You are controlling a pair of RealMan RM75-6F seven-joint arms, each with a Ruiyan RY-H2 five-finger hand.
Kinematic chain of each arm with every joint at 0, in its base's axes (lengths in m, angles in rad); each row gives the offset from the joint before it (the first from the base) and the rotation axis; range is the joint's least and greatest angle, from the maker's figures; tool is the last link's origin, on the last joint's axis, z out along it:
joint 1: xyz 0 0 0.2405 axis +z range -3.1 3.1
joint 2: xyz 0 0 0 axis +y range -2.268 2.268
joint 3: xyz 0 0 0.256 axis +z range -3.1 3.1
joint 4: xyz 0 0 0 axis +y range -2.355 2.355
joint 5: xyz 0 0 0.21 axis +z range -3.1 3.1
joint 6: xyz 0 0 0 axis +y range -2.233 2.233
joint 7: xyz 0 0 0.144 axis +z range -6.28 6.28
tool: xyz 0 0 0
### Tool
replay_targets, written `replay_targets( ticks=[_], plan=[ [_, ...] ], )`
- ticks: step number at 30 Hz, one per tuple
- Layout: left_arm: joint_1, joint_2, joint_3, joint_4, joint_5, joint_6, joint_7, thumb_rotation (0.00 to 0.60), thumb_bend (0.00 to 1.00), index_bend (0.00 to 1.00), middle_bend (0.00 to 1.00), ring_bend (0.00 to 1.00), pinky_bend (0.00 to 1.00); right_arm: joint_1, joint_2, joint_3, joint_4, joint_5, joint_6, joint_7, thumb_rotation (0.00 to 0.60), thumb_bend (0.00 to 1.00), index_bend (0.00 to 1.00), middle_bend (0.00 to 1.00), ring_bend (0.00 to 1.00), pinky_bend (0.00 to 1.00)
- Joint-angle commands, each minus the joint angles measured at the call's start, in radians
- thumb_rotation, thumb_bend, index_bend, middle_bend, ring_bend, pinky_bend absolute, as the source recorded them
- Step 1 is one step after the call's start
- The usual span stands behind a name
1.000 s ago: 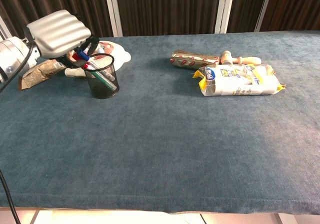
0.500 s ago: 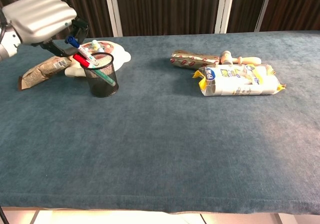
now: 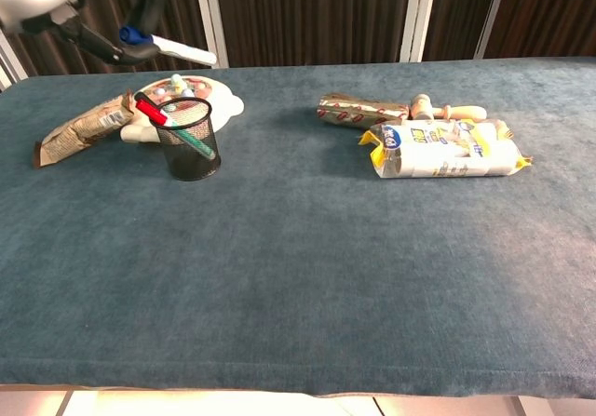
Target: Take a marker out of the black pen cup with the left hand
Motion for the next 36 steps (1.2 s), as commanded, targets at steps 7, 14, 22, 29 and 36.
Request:
replay_targets(
  ticks=[7, 14, 22, 29, 36],
  plan=[
    [-0.1, -0.294, -0.016, 0.167, -0.077, -0.118, 0.145, 0.6, 0.33, 0.65, 0.65, 0.41, 0.27, -0.002, -0.005, 0.0, 0.016, 0.005, 0.0, 0.015, 0.6, 0.05, 0.0, 0.04, 0.0, 0.04],
    [-0.135, -0.456, -0.042, 0.348, -0.157, -0.158, 0.217, 0.6, 0.34, 0.6, 0.63, 0.37, 0.24, -0.001, -0.009, -0.001, 0.021, 0.003, 0.0, 0.018, 0.6, 0.05, 0.0, 0.04, 0.0, 0.04],
    [-0.131, -0.49, -0.098, 0.314, -0.317, -0.204, 0.284, 0.6, 0.32, 0.08, 0.15, 0.03, 0.1, -0.005, -0.008, -0.002, 0.021, 0.005, 0.003, 0.019, 0.6, 0.05, 0.0, 0.04, 0.0, 0.04],
    [-0.057, -0.311, -0.107, -0.015, -0.386, -0.17, 0.296, 0.6, 0.27, 0.0, 0.0, 0.0, 0.0, -0.007, -0.005, 0.0, 0.022, 0.008, 0.006, 0.024, 0.6, 0.05, 0.0, 0.04, 0.0, 0.04],
    [0.071, -0.028, -0.079, -0.285, -0.372, -0.066, 0.27, 0.6, 0.27, 0.0, 0.0, 0.0, 0.0, -0.007, -0.003, 0.0, 0.022, 0.004, 0.01, 0.029, 0.6, 0.05, 0.0, 0.04, 0.0, 0.04]
  ],
)
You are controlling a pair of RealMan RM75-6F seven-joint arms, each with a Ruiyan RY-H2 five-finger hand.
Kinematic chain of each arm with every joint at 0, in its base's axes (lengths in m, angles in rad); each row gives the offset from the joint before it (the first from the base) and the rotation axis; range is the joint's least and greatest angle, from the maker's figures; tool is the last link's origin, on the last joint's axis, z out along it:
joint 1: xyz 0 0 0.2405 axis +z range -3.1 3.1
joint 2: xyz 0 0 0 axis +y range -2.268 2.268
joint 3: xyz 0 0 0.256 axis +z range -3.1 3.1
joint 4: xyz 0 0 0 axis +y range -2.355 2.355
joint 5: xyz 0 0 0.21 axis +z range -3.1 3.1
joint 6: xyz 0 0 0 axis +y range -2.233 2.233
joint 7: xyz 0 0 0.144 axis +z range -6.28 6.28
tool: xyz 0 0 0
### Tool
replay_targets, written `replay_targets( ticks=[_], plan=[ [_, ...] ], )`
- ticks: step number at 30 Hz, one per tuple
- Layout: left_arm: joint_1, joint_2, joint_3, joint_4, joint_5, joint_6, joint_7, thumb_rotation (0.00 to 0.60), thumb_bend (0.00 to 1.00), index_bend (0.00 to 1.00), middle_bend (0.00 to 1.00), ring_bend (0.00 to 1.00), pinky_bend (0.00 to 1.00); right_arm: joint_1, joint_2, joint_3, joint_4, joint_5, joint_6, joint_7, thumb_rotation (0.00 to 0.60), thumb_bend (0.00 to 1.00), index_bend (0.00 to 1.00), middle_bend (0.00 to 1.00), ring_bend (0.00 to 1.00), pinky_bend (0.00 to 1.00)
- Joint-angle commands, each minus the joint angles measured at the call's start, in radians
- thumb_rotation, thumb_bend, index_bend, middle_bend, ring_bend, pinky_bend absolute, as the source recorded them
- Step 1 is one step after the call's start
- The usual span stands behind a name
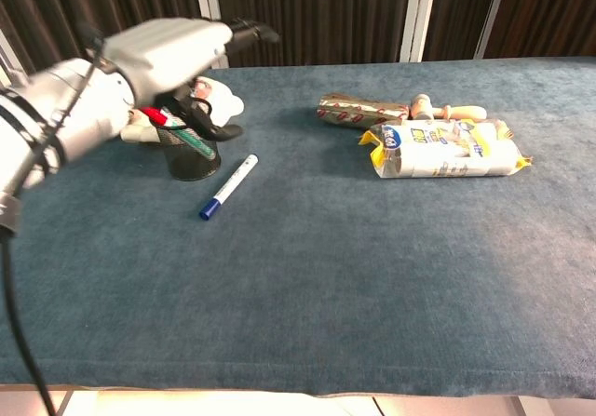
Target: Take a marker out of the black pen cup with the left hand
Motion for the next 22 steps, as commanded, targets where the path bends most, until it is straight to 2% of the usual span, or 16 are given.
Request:
replay_targets(
  ticks=[1, 5, 9, 15, 22],
  plan=[
    [0.135, 0.233, 0.022, -0.164, 0.021, 0.103, -0.076, 0.6, 0.27, 0.0, 0.0, 0.0, 0.0, -0.002, 0.003, 0.0, 0.001, 0.001, 0.002, 0.005, 0.6, 0.05, 0.0, 0.04, 0.0, 0.04],
    [0.265, 0.417, 0.065, -0.171, 0.089, 0.152, -0.322, 0.6, 0.28, 0.03, 0.05, 0.0, 0.0, -0.006, 0.011, 0.001, 0.001, 0.007, 0.005, 0.02, 0.6, 0.05, 0.0, 0.04, 0.0, 0.04],
    [0.395, 0.537, 0.13, -0.08, 0.168, 0.239, -0.508, 0.6, 0.29, 0.06, 0.09, 0.01, 0.0, -0.003, 0.01, 0.003, 0.004, 0.007, 0.003, 0.029, 0.6, 0.05, 0.0, 0.04, 0.0, 0.04],
    [0.549, 0.562, 0.241, 0.094, 0.28, 0.348, -0.744, 0.6, 0.29, 0.08, 0.08, 0.0, 0.0, 0.001, 0.0, 0.008, 0.019, 0.0, 0.008, 0.045, 0.6, 0.05, 0.0, 0.04, 0.0, 0.04],
    [0.685, 0.513, 0.305, 0.15, 0.312, 0.462, -0.828, 0.6, 0.29, 0.08, 0.08, 0.0, 0.0, 0.003, -0.013, 0.001, 0.029, -0.016, 0.012, 0.051, 0.6, 0.05, 0.0, 0.04, 0.0, 0.04]
  ],
)
